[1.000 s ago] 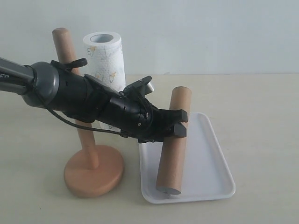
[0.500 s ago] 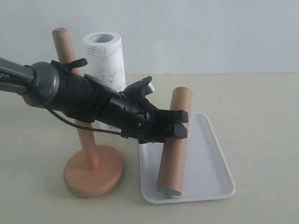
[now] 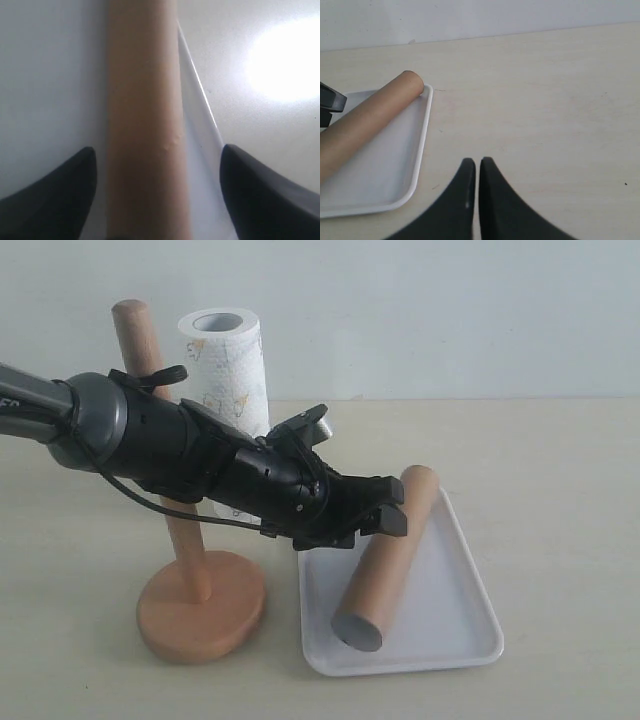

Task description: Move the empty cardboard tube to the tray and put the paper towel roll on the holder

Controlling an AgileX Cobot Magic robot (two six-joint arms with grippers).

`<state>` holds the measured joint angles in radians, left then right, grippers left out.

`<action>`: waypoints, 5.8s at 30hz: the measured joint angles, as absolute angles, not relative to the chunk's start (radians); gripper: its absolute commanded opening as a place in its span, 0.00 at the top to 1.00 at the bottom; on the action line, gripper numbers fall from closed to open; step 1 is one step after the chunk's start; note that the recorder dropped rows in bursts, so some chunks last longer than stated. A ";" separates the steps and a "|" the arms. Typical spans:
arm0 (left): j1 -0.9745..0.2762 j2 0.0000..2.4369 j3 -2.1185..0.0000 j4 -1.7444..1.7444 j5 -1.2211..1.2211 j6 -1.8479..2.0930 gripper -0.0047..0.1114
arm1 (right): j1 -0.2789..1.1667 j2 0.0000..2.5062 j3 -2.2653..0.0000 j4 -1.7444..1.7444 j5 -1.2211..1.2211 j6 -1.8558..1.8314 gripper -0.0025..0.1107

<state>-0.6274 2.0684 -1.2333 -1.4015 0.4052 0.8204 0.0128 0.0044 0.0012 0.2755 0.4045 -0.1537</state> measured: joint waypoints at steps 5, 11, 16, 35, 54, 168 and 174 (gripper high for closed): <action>-0.627 2.068 -1.233 -1.402 0.409 0.820 0.39 | 0.013 0.004 0.001 0.275 0.404 -0.154 0.95; -0.627 2.068 -1.233 -1.402 0.457 0.820 0.39 | 0.013 0.004 0.001 0.275 0.404 -0.154 0.95; -0.627 2.064 -1.233 -1.402 0.503 0.820 0.39 | 0.013 0.004 0.001 0.275 0.404 -0.154 0.95; -0.627 1.807 -1.233 -1.400 0.664 0.820 0.40 | 0.013 0.004 0.001 0.275 0.404 -0.154 0.95; -0.629 1.479 -1.233 -1.391 0.921 0.805 0.92 | 0.013 0.004 0.001 0.275 0.404 -0.154 0.95; -0.043 0.003 -0.004 -0.072 0.259 -0.151 0.92 | 0.013 0.004 0.001 0.275 0.404 -0.154 0.95; -0.043 0.003 -0.004 -0.028 0.291 -0.157 0.92 | 0.013 0.004 0.001 0.275 0.404 -0.154 0.95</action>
